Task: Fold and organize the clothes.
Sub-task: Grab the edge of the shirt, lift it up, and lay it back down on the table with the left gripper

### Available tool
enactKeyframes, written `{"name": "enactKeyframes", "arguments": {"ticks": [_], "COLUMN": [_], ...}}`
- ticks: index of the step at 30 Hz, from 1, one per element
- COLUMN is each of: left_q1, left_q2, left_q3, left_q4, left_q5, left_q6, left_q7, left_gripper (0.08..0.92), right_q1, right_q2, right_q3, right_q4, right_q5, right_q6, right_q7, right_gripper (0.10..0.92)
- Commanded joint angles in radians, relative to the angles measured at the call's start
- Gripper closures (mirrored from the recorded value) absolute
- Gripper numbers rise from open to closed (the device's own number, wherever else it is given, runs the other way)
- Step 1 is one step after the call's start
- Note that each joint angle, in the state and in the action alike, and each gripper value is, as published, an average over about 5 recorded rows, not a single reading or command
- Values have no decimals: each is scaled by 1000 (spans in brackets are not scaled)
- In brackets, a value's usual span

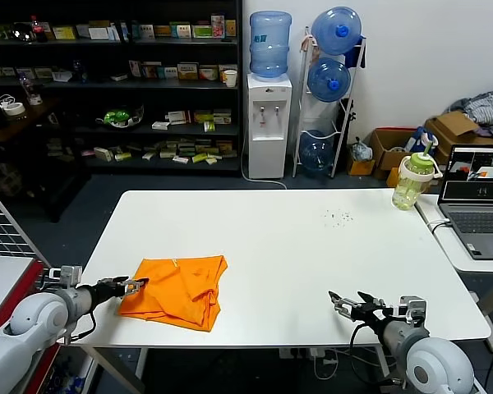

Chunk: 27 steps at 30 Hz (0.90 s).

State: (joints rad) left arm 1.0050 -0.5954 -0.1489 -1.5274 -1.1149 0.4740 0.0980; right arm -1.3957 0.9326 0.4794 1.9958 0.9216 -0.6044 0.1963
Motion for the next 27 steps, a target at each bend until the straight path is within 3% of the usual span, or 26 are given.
{"name": "enactKeyframes", "arguments": {"ticks": [1, 19, 27], "left_q1": [-10, 32, 77], "left_q2": [-7, -14, 11], "left_q3": [9, -18, -100], "left_q4": [14, -17, -176], "left_q5": [12, -16, -52], "left_q6": [3, 0, 15], "left_q7": [2, -14, -109], "left_gripper": [352, 865, 909], "right_q1": [-1, 0, 1], "right_q2": [0, -2, 2], "right_q3": [0, -4, -3], "right_q4": [2, 6, 3], "right_q5": [0, 1, 1], "right_q6": [-1, -3, 1], "right_q7": [1, 4, 2], "right_gripper": [203, 203, 203]}}
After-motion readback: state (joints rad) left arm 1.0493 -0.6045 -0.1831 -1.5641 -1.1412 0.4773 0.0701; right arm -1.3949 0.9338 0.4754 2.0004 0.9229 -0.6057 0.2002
